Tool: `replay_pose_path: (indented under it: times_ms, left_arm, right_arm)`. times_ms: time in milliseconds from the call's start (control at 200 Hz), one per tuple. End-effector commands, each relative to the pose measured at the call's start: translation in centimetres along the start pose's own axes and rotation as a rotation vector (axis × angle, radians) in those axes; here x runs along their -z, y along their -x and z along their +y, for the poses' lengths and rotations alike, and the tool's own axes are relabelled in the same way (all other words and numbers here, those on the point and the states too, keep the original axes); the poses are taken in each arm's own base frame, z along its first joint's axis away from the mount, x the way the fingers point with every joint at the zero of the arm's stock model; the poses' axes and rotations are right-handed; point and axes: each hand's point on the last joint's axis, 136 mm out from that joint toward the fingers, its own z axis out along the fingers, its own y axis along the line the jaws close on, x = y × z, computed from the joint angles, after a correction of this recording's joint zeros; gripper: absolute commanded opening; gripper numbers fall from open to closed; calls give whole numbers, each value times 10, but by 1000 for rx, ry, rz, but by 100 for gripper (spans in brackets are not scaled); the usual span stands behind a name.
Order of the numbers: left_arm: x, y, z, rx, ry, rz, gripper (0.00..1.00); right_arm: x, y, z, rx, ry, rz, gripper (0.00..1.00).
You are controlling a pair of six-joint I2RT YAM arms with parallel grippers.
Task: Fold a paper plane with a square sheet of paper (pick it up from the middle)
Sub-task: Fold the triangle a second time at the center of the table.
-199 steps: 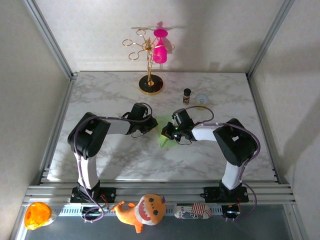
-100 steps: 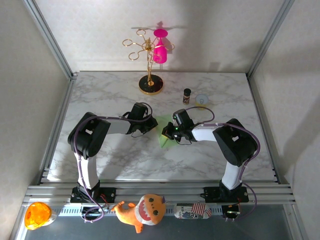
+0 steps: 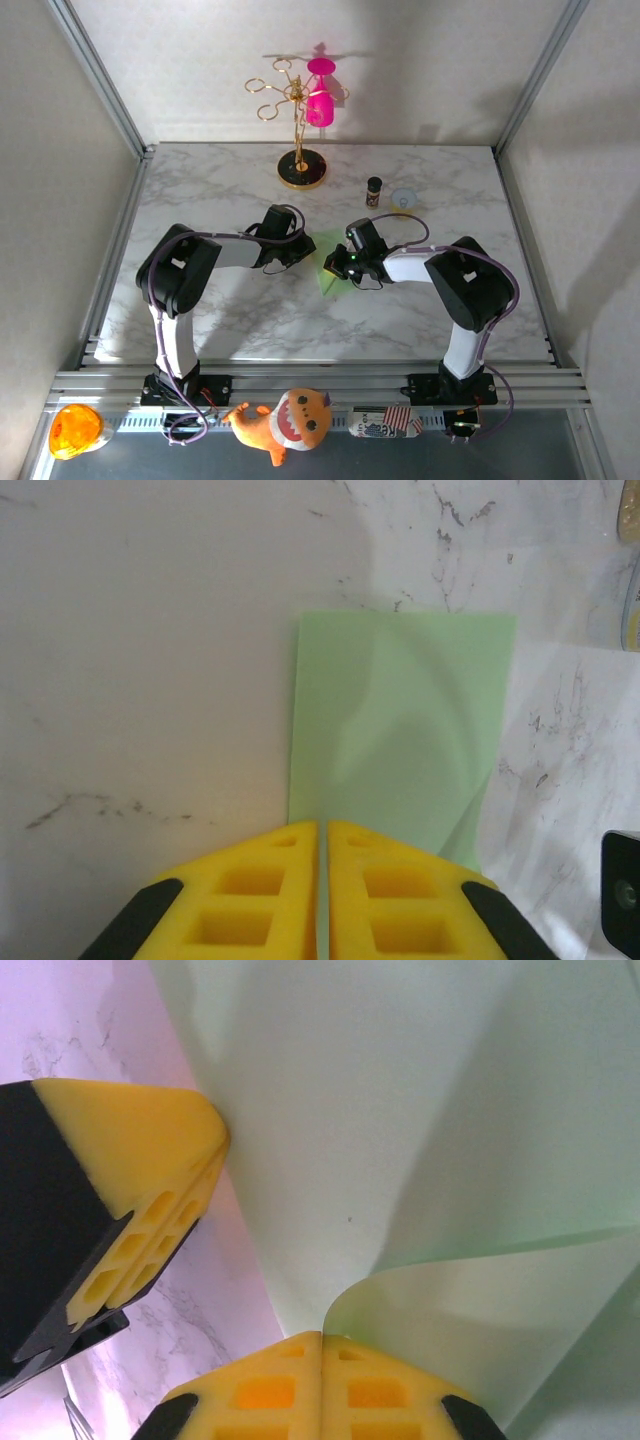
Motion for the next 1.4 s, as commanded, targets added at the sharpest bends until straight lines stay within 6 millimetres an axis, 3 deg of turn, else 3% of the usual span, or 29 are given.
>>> replay_pose_path:
  times_ms: [0, 426, 1152, 1397]
  left_arm:
    - [-19, -15, 28, 1, 84, 38, 11]
    - [-20, -17, 30, 4, 88, 44, 11]
    - [-19, -17, 30, 5, 86, 42, 11]
    - [-16, -14, 22, 5, 70, 34, 11]
  right_arm:
    - [-6, -4, -9, -12, -24, 3, 1]
    - [-4, -2, -1, -2, 17, -5, 1]
    - [-11, -5, -19, -41, -50, 1, 1]
    - [-12, -7, -21, -49, -54, 11, 9]
